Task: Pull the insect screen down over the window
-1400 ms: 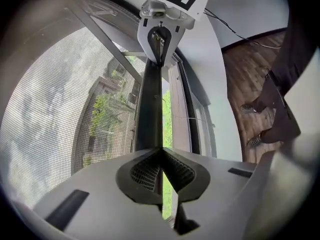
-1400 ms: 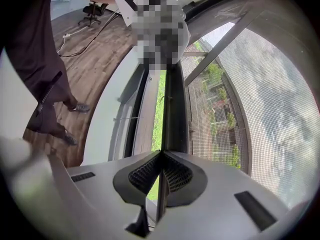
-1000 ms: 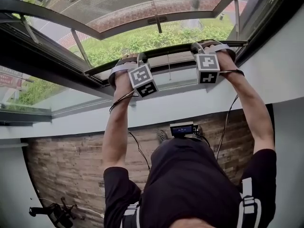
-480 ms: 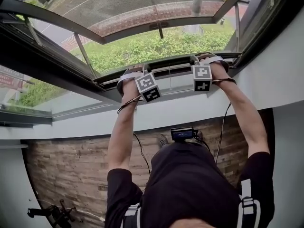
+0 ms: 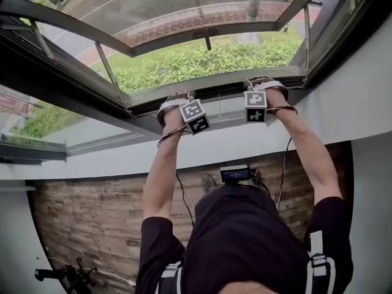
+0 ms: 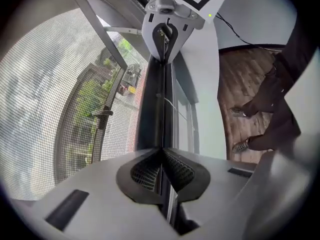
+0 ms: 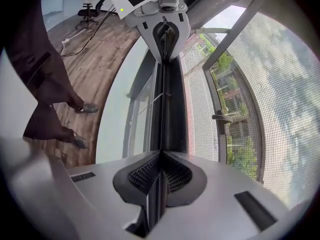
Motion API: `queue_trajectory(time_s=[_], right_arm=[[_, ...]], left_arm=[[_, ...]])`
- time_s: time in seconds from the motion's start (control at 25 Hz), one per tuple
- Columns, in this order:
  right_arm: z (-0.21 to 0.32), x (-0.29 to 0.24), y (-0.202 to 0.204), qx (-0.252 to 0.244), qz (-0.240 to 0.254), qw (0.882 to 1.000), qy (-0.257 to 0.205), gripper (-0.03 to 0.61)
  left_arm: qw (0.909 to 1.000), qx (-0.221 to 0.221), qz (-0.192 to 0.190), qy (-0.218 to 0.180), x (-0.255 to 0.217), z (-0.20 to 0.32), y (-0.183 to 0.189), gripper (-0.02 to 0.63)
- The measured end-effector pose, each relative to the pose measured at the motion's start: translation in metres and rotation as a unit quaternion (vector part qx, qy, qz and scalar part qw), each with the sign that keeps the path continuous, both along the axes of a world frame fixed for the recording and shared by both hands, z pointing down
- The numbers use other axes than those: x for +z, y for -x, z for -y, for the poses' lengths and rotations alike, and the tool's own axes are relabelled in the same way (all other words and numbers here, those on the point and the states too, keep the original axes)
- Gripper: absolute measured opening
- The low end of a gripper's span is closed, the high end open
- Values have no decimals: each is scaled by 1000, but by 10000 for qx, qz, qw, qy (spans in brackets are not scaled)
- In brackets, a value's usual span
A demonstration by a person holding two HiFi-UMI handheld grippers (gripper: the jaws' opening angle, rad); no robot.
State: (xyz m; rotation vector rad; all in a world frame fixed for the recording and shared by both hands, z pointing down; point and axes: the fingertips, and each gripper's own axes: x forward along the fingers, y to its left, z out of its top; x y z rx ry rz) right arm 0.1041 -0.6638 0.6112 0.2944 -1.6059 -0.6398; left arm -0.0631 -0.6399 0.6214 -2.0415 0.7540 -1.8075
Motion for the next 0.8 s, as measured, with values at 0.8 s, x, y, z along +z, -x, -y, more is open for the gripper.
queue_trajectory(time_s=[0.8], right_arm=[[4, 46, 1, 175, 62, 9997, 134, 21]], left_arm=[[9998, -156, -99, 84, 43, 3, 1, 20]])
